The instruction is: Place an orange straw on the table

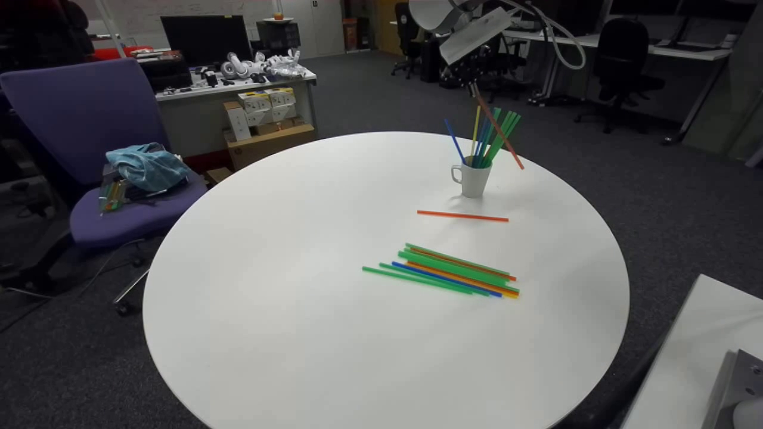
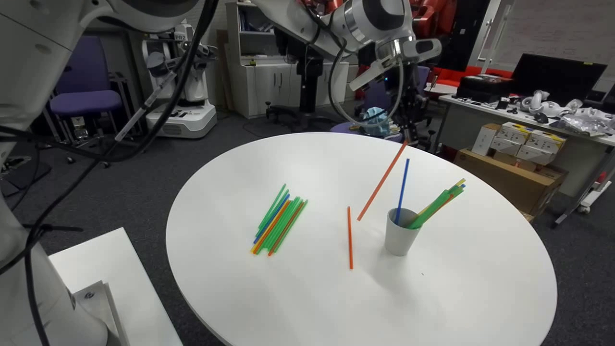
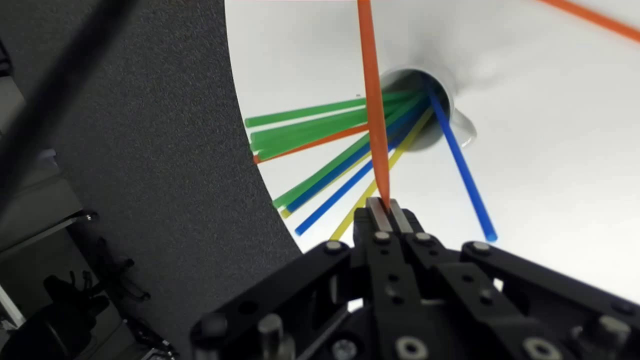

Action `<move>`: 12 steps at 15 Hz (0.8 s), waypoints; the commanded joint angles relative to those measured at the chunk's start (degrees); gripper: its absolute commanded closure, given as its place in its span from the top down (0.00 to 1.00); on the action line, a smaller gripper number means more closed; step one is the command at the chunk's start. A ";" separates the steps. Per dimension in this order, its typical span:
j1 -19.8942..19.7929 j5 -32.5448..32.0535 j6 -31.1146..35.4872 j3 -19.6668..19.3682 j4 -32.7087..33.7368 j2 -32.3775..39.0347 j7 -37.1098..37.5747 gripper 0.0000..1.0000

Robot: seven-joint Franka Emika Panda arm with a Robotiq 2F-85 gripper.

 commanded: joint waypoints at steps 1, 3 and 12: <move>1.20 -2.87 0.13 3.11 -12.46 -7.56 -2.90 0.00; 1.16 -1.66 0.70 5.00 -17.29 -9.84 -2.75 0.00; -1.55 6.41 11.50 10.23 -29.96 -12.21 -3.25 0.00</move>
